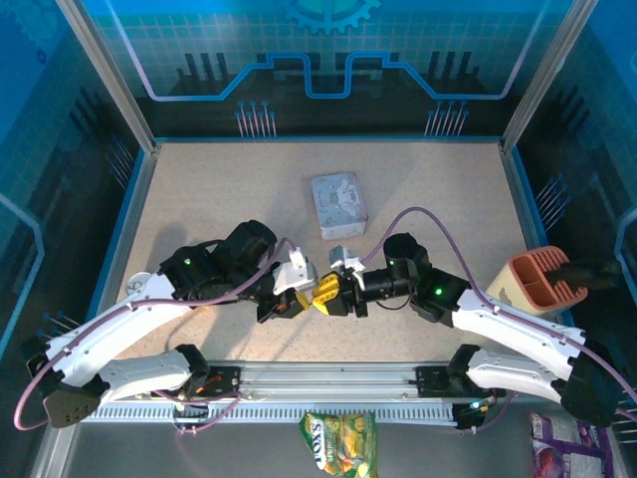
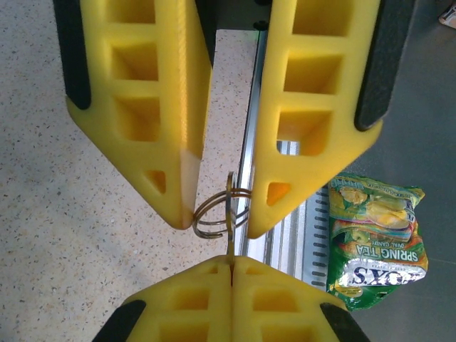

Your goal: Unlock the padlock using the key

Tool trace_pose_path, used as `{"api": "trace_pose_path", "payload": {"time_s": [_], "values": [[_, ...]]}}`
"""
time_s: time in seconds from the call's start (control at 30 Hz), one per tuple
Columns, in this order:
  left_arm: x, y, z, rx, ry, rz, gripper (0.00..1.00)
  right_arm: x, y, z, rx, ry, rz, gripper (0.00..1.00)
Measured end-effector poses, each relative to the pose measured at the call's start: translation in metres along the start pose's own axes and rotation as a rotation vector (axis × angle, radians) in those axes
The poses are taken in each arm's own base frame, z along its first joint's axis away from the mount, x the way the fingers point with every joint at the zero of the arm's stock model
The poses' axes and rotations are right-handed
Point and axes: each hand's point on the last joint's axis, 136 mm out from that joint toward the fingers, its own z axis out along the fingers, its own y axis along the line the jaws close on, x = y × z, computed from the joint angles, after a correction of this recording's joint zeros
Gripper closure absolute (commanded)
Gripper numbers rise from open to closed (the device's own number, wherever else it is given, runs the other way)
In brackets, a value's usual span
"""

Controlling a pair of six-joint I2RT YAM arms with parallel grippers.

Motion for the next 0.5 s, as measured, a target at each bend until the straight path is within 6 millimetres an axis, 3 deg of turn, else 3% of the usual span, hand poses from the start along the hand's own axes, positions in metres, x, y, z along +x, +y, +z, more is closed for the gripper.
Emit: {"api": "trace_pose_path", "payload": {"time_s": [0.13,0.2,0.33,0.5], "values": [[0.001,-0.0002,0.0,-0.001,-0.002,0.002,1.0,0.0003,0.0026,0.0008,-0.012,0.002,-0.001,0.76],[0.0006,0.0012,-0.0002,-0.01,-0.004,0.004,1.0,0.0004,0.0031,0.0009,-0.014,0.002,-0.003,0.6],[-0.0013,0.0033,-0.0008,-0.023,-0.014,0.011,1.0,0.0021,0.0019,0.001,-0.006,0.008,0.005,0.59],[-0.0029,0.0034,-0.0017,-0.028,-0.024,0.017,1.0,0.0023,-0.0023,0.0009,0.018,0.008,0.01,0.66]]}}
